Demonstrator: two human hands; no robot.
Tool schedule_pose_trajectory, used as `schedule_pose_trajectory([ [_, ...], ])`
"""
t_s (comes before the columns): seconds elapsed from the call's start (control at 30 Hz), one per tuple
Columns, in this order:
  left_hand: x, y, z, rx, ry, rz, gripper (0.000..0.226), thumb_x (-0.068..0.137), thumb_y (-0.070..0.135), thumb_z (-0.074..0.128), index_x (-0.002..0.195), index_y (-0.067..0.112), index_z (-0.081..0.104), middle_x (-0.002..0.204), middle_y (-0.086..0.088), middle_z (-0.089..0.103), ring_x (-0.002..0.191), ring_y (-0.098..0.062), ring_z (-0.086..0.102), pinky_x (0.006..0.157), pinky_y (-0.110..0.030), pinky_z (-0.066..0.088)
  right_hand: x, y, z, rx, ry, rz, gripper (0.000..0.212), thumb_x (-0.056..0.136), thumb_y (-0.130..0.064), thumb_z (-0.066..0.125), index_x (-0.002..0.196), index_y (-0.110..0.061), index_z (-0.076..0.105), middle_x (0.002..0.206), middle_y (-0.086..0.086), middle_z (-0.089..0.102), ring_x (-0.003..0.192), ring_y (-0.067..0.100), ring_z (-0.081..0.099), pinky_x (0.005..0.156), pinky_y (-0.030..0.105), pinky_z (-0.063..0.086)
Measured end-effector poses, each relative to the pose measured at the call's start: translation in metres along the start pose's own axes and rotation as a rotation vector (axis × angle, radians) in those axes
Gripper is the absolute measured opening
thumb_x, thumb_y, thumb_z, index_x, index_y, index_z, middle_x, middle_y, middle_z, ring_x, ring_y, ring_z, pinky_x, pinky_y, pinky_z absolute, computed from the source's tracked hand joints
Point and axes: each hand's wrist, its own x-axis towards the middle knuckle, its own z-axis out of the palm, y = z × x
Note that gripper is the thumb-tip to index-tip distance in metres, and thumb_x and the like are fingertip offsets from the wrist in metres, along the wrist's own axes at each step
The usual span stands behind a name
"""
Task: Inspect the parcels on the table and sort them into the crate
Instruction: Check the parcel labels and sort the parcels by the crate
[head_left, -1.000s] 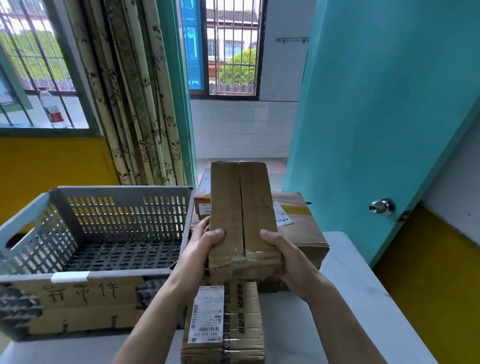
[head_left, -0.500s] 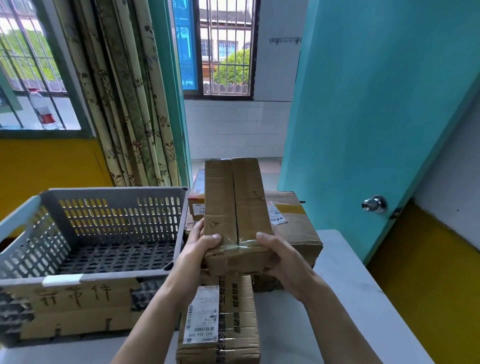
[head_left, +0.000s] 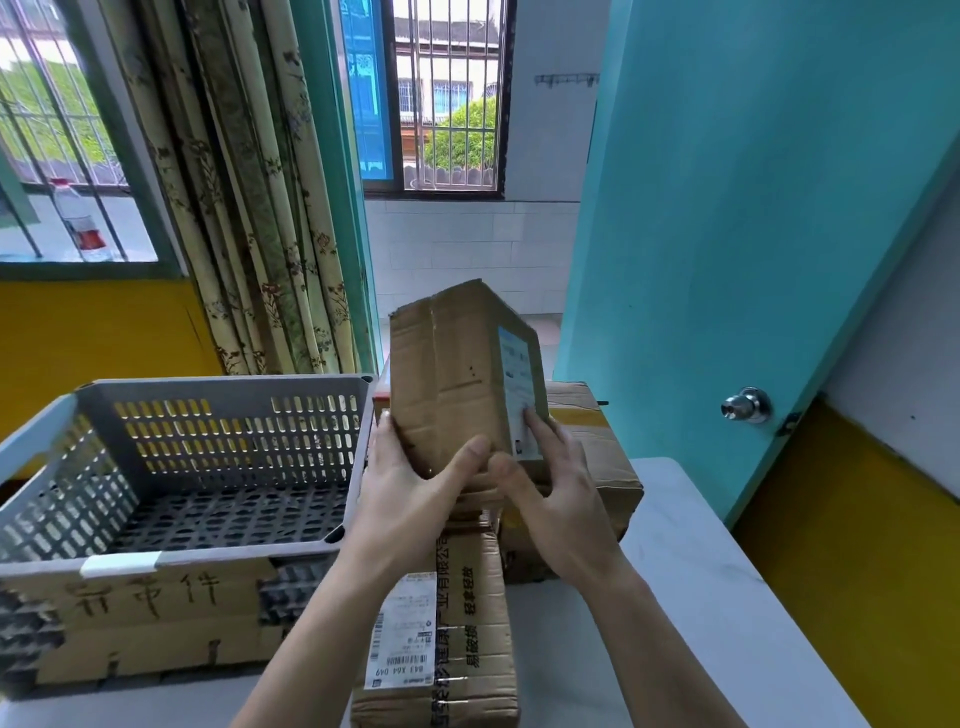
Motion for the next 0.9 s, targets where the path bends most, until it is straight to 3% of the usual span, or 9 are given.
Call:
schedule_pose_trajectory([
  [0.1,0.006,0.0,-0.002,0.063,0.003,-0.036,0.113,0.057,0.089,0.071,0.148,0.029,0.038,0.144,0.007,0.05,0.131,-0.017,0.052,0.112,-0.039,0.043,0.001,0.004,0.0,0.036,0.102,-0.015,0.072,0.08,-0.086,0.046,0.139,-0.045,0.054,0.144,-0.027,0.038,0.132,-0.001,0.042,0.112,0.039,0.047],
  [0.23,0.007,0.002,-0.005,-0.043,0.013,-0.015,0.104,0.059,0.078,0.065,0.151,0.039,0.034,0.127,0.024,0.05,0.12,-0.02,0.064,0.106,-0.045,0.053,0.003,0.009,0.001,-0.003,0.22,-0.066,0.04,0.092,-0.043,0.066,0.132,-0.043,0.061,0.141,-0.025,0.045,0.13,0.004,0.048,0.103,0.04,0.054],
  [0.33,0.004,0.005,-0.003,-0.051,-0.044,-0.023,0.117,0.069,0.078,0.072,0.163,0.036,0.017,0.135,0.02,0.039,0.131,-0.016,0.052,0.113,-0.041,0.045,0.004,0.014,-0.002,-0.028,0.279,-0.06,0.048,0.093,-0.031,0.071,0.137,-0.043,0.056,0.146,-0.019,0.047,0.133,0.008,0.048,0.101,0.041,0.056],
  [0.43,0.007,0.0,-0.01,-0.071,-0.078,-0.075,0.101,0.083,0.063,0.074,0.163,0.035,0.018,0.141,0.011,0.046,0.127,-0.017,0.056,0.102,-0.032,0.048,0.005,0.011,-0.005,0.003,0.298,-0.043,0.051,0.092,-0.027,0.073,0.139,-0.038,0.056,0.137,-0.017,0.056,0.122,0.01,0.058,0.094,0.037,0.059],
  [0.53,0.011,-0.006,-0.017,-0.188,-0.086,-0.098,0.085,0.089,0.051,0.072,0.159,0.035,0.028,0.139,0.006,0.061,0.113,-0.014,0.066,0.088,-0.027,0.053,0.003,0.008,-0.009,0.11,0.274,-0.002,0.049,0.092,-0.027,0.072,0.137,-0.038,0.054,0.119,-0.024,0.061,0.101,0.005,0.066,0.08,0.024,0.061],
  [0.6,0.012,-0.01,-0.017,-0.259,-0.082,-0.129,0.082,0.086,0.051,0.072,0.157,0.036,0.034,0.131,0.007,0.066,0.109,-0.013,0.069,0.091,-0.033,0.053,0.002,0.009,-0.01,0.187,0.209,0.025,0.044,0.094,-0.032,0.069,0.134,-0.042,0.052,0.118,-0.03,0.062,0.104,-0.002,0.065,0.079,0.016,0.057],
  [0.73,0.012,-0.013,-0.018,-0.296,-0.063,-0.139,0.06,0.093,0.047,0.067,0.147,0.036,0.044,0.121,0.007,0.07,0.102,-0.015,0.072,0.082,-0.033,0.056,-0.002,0.009,-0.01,0.3,0.096,0.026,0.03,0.098,-0.036,0.058,0.125,-0.046,0.052,0.109,-0.038,0.067,0.108,-0.013,0.062,0.085,0.009,0.052],
  [0.83,0.013,-0.017,-0.023,-0.426,-0.09,-0.224,0.067,0.077,0.059,0.069,0.135,0.028,0.061,0.119,-0.003,0.074,0.099,-0.022,0.074,0.084,-0.044,0.059,-0.009,0.011,-0.006,0.295,-0.009,-0.027,0.042,0.094,-0.036,0.058,0.134,-0.045,0.047,0.118,-0.039,0.063,0.114,-0.015,0.058,0.09,0.006,0.046],
  [0.9,0.016,-0.018,-0.024,-0.465,-0.107,-0.252,0.055,0.078,0.064,0.066,0.12,0.029,0.071,0.121,-0.007,0.075,0.102,-0.024,0.073,0.09,-0.046,0.057,-0.01,0.017,-0.003,0.225,-0.021,-0.033,0.055,0.095,-0.031,0.066,0.143,-0.044,0.043,0.127,-0.031,0.064,0.121,-0.01,0.057,0.096,0.009,0.046],
])
